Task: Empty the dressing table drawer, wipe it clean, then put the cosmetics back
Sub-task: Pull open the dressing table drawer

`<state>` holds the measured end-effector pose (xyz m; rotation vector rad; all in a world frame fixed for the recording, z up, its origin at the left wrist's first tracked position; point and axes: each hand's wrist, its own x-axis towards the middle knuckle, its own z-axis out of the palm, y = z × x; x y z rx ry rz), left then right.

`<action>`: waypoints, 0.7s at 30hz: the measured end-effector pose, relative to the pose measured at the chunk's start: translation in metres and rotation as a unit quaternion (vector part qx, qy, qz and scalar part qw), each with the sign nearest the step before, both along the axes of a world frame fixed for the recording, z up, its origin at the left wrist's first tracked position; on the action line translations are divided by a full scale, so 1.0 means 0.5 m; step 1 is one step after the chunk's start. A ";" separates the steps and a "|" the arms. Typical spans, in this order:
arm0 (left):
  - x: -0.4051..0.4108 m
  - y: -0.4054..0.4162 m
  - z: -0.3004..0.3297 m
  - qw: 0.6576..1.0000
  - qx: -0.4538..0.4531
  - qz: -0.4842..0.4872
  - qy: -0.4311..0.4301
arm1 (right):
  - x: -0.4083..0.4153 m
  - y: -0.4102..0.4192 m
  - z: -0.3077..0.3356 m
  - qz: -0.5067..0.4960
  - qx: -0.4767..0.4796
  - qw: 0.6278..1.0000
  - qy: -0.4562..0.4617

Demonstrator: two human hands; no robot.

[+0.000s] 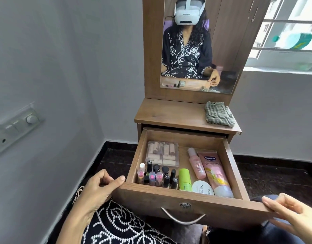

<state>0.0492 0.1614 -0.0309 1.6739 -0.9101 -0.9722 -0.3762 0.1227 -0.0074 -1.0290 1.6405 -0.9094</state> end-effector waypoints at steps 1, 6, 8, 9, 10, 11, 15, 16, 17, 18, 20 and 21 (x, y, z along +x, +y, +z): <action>0.001 0.000 0.000 1.000 -0.002 -0.001 0.001 | -0.001 -0.001 0.000 0.000 0.006 1.000 -0.018; -0.001 0.000 0.000 1.000 -0.006 0.002 0.008 | -0.003 -0.010 -0.007 0.005 0.013 0.999 -0.040; 0.003 -0.002 -0.003 1.000 -0.001 0.002 0.005 | -0.007 -0.010 -0.010 0.005 0.014 1.000 -0.023; 0.004 -0.005 -0.003 1.000 0.002 0.000 0.006 | -0.008 -0.009 -0.009 0.007 0.013 1.000 -0.009; 0.003 -0.005 -0.003 1.000 0.003 -0.003 0.007 | -0.009 -0.010 -0.011 0.007 0.015 1.000 0.005; 0.002 -0.006 -0.002 1.000 0.002 -0.004 0.004 | -0.008 -0.011 -0.011 0.005 0.013 1.000 0.018; 0.008 -0.017 0.002 0.999 0.029 -0.001 -0.021 | 0.011 -0.004 0.014 0.034 0.014 0.998 0.043; 0.015 -0.021 0.002 0.999 0.046 -0.002 -0.021 | 0.012 0.001 0.020 0.048 0.024 0.997 0.060; 0.020 -0.027 0.003 0.998 0.065 -0.004 -0.028 | 0.007 0.001 0.018 0.051 0.027 0.995 0.077; 0.024 -0.033 0.003 0.995 0.083 -0.005 -0.047 | 0.007 0.002 0.023 0.051 0.026 0.993 0.100; 0.024 -0.046 0.010 0.990 0.096 0.005 -0.103 | 0.001 -0.007 0.022 0.049 -0.001 0.989 0.140; 0.020 -0.053 0.018 0.988 0.086 0.018 -0.127 | -0.005 -0.016 0.018 0.048 -0.025 0.984 0.168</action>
